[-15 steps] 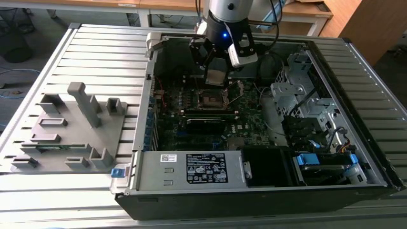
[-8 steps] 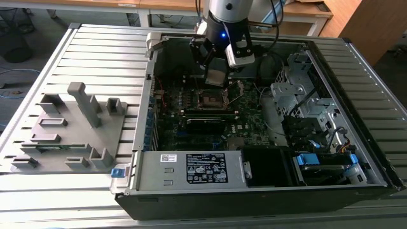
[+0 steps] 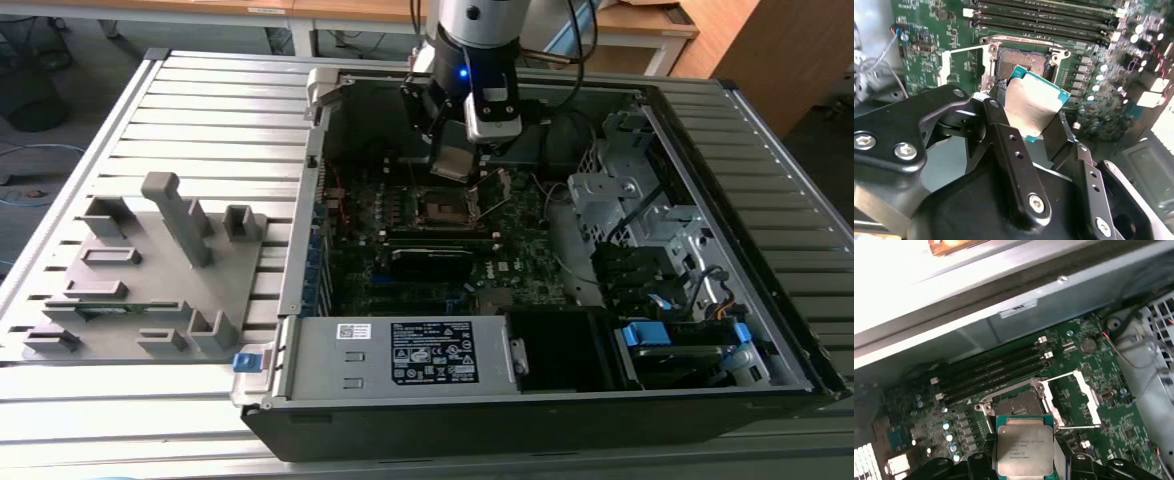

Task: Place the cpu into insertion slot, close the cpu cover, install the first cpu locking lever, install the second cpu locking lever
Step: 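Place the cpu into insertion slot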

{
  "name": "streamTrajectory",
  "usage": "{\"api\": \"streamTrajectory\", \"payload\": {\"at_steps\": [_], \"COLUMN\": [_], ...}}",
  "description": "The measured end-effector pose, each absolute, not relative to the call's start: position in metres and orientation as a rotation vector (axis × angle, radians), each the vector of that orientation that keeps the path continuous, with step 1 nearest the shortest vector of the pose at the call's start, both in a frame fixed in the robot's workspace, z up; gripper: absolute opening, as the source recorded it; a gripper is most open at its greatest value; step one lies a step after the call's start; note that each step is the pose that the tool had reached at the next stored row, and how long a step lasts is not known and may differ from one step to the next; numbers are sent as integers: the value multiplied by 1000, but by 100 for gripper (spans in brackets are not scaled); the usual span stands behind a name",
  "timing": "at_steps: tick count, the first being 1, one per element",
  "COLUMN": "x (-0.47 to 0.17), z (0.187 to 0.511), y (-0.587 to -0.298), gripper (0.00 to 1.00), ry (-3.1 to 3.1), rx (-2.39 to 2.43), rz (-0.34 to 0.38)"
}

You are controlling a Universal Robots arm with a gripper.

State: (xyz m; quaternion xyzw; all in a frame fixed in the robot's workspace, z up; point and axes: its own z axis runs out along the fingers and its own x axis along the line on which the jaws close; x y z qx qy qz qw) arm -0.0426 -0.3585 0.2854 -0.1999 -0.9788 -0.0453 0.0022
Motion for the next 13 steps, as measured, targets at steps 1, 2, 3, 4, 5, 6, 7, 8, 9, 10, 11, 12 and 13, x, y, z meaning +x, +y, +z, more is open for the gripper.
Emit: {"api": "streamTrajectory", "payload": {"at_steps": [1, 2, 3, 4, 5, 6, 7, 8, 9, 10, 11, 12, 13], "x": [-43, -43, -43, -43, -43, -43, -43, -43, -43, -43, -43, -43, -43], "z": [285, 285, 285, 285, 285, 285, 285, 284, 284, 284, 284, 284, 284], "y": [-359, -359, -359, -359, -359, -359, -359, -359, -359, -359, -359, -359, -359], "gripper": [54, 54, 54, 54, 54, 54, 54, 54, 54, 54, 54, 54, 54], "ry": [-3066, -3060, -3055, -3049, -3043, -3037, -3030, -3024, -3017, -3010, -3003, -2996, -2987], "rx": [-655, -683, -710, -738, -765, -793, -822, -849, -876, -902, -928, -954, -982], "rz": [-142, -142, -142, -143, -143, -143, -143, -143, -143, -143, -143, -143, -143]}}
